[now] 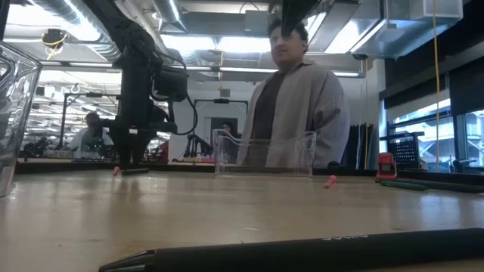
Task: Sort crayons/erasers/pens/pencils in bins
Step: Put the black pen into the top transparent bin
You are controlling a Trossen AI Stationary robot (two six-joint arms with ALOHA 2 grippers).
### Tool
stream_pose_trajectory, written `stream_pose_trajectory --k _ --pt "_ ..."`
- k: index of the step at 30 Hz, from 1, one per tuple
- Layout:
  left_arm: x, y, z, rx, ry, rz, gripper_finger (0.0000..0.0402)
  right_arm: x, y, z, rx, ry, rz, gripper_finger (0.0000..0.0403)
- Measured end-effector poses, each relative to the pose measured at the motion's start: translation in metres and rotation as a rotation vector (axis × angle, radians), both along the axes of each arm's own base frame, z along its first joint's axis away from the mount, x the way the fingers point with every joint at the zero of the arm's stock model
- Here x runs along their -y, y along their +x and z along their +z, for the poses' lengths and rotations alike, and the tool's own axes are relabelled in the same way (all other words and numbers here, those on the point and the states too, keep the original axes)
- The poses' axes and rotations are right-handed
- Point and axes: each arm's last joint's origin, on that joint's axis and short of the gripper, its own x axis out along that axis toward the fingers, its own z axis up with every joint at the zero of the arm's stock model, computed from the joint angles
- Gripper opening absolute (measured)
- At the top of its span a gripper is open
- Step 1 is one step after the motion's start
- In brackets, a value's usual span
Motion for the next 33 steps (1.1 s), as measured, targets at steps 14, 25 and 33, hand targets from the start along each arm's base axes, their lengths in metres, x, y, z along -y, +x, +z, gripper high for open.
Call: stream_pose_trajectory --k 14,25,33 --pt "0.002 -0.007 -0.014 0.008 0.013 0.022 0.0105 0.000 0.000 0.000 0.000 -0.003 0.003 0.0103" --pt "0.002 -0.007 -0.015 -0.012 0.041 0.025 0.0105 0.000 0.000 0.000 0.001 -0.002 0.001 0.0103" --pt "0.002 -0.007 -0.025 -0.037 0.024 0.026 0.0105 0.000 0.000 0.000 0.000 -0.003 0.003 0.0103"
